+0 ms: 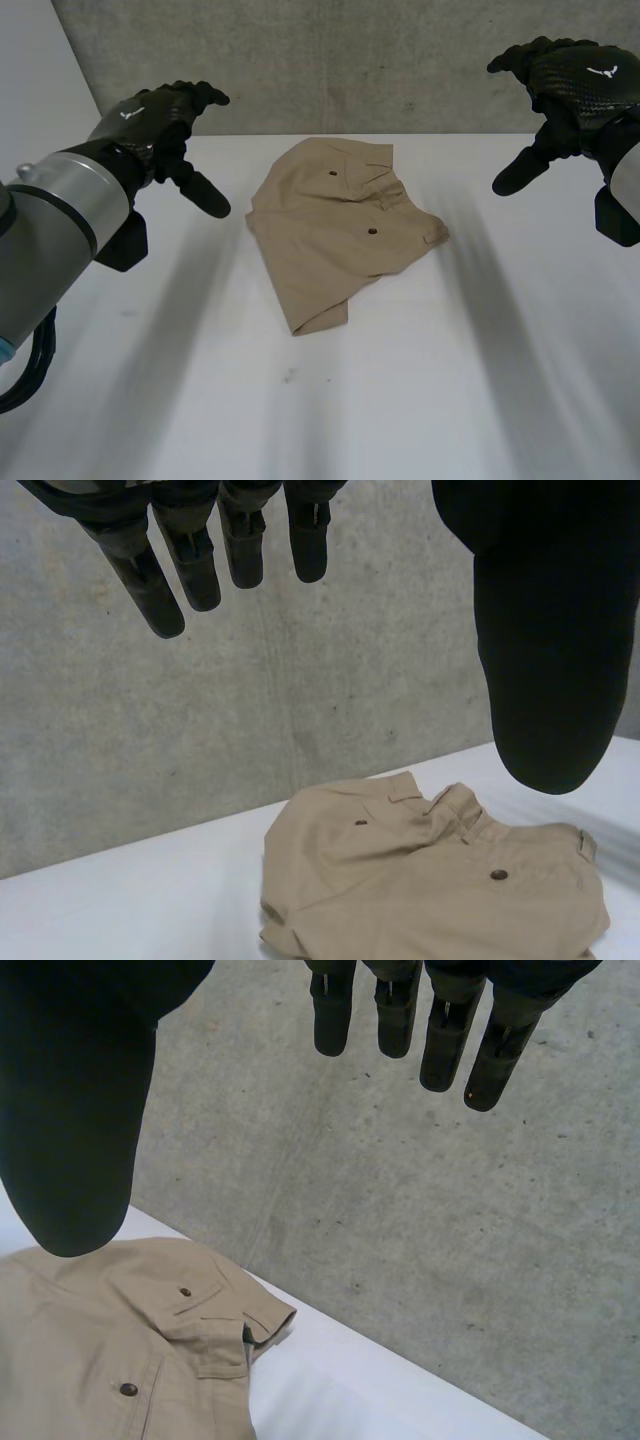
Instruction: Fold the shorts.
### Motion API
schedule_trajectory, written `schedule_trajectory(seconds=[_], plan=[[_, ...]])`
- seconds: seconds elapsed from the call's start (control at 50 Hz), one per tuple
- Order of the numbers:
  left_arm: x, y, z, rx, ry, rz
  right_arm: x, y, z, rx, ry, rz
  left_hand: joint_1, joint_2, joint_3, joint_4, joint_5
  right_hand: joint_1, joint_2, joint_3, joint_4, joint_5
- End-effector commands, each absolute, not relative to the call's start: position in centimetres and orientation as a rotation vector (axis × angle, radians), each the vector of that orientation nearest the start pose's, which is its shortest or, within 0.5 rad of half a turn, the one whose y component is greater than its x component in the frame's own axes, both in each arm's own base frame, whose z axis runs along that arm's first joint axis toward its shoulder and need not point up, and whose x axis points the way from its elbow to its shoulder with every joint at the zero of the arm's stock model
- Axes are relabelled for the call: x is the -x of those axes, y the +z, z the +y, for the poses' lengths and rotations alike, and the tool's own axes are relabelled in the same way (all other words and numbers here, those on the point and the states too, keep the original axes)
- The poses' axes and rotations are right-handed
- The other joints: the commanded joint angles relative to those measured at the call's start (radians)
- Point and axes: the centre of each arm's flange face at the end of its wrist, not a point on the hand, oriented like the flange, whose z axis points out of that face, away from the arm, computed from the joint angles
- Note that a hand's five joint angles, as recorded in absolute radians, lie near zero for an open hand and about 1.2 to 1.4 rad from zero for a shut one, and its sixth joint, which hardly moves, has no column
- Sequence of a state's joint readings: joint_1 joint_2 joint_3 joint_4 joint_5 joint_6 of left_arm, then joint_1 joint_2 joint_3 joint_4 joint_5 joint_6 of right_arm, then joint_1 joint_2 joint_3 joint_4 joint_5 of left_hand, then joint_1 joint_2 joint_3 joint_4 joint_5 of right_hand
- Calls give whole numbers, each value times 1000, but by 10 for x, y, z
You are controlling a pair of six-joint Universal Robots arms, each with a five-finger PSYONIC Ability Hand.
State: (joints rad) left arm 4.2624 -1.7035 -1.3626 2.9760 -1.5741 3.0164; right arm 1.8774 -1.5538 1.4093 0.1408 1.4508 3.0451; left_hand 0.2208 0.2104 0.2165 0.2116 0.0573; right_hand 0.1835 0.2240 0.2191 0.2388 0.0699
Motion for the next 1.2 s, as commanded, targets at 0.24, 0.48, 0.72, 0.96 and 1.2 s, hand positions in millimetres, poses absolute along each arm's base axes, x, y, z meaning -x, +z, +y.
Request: schedule_trajectory(seconds=[0.24, 0.48, 0.72, 0.96, 1.2], plan=[[282, 252, -253, -498, -2137, 2747, -247, 298, -265, 987, -2062, 2092, -7, 3, -3, 2, -18, -9, -49, -45, -64, -70], [341, 175, -267, -861, -2085, 2641, -246, 293, -267, 989, -2047, 2112, 43, 53, 47, 52, 32, -9, -49, -45, -64, -70], [360, 125, -290, -984, -1992, 2510, -246, 291, -267, 992, -2044, 2114, 192, 202, 196, 201, 181, -9, -49, -45, -64, -70], [369, 117, -300, -977, -2068, 2469, -247, 286, -270, 996, -2026, 2133, 495, 505, 499, 504, 484, -9, -49, -45, -64, -70], [373, 105, -307, -1021, -2049, 2432, -246, 283, -270, 1000, -2019, 2142, 266, 277, 271, 276, 255, -9, -49, -45, -64, -70]])
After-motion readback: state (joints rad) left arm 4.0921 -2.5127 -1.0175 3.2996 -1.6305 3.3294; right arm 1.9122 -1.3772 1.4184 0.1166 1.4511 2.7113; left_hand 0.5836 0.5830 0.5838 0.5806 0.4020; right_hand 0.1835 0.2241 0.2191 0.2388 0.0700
